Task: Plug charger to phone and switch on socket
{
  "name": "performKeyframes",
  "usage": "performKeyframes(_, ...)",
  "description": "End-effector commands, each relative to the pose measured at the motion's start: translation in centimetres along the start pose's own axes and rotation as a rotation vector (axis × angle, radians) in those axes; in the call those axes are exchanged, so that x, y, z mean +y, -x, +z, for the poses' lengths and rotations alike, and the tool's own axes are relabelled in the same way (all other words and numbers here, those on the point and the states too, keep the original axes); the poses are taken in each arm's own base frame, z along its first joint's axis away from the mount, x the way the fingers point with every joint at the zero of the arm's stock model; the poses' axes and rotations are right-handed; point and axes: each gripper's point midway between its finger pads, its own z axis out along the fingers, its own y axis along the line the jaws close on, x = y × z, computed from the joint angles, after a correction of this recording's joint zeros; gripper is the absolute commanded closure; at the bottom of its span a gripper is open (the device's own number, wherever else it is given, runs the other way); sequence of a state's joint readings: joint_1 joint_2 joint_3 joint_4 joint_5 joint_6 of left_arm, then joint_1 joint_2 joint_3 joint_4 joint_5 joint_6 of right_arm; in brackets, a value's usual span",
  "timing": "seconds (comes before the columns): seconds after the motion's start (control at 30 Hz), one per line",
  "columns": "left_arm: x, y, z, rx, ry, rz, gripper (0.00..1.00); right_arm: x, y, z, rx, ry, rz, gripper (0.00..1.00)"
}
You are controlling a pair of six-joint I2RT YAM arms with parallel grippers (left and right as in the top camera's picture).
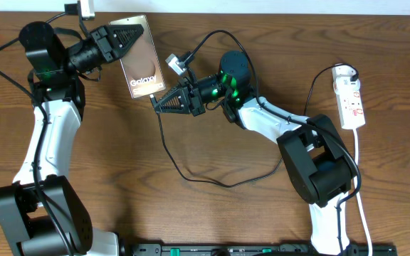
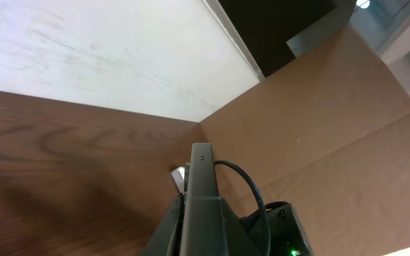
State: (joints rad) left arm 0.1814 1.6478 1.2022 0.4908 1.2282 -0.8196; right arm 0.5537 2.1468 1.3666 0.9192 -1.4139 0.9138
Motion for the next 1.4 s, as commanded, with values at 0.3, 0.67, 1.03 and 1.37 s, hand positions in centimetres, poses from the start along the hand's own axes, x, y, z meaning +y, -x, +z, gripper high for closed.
performKeyframes(0.3,-0.91,-0.48,0.23,0.034,-0.034,-0.005,0.93,-0.25,0.81,-0.27,-0.031,-0.022,-0.007,0.99)
performKeyframes(0.67,-0.89,-0.46,0.68,0.024,-0.026,0.014,0.93,-0.22,0.77,-0.32,-0.028,-0.020,-0.006,0.99)
performKeyframes(1.03,-0.77,-0.30,-0.01,0.028,-0.030,0.019,0.93,-0.28,0.84,-0.48,-0.031,-0.023,-0.007,0.99)
performKeyframes(1.37,-0.92,-0.50,0.11,0.036,-0.037,0.018,0.92,-0.36,0.97,-0.48,-0.038,-0.028,-0.008,0.99)
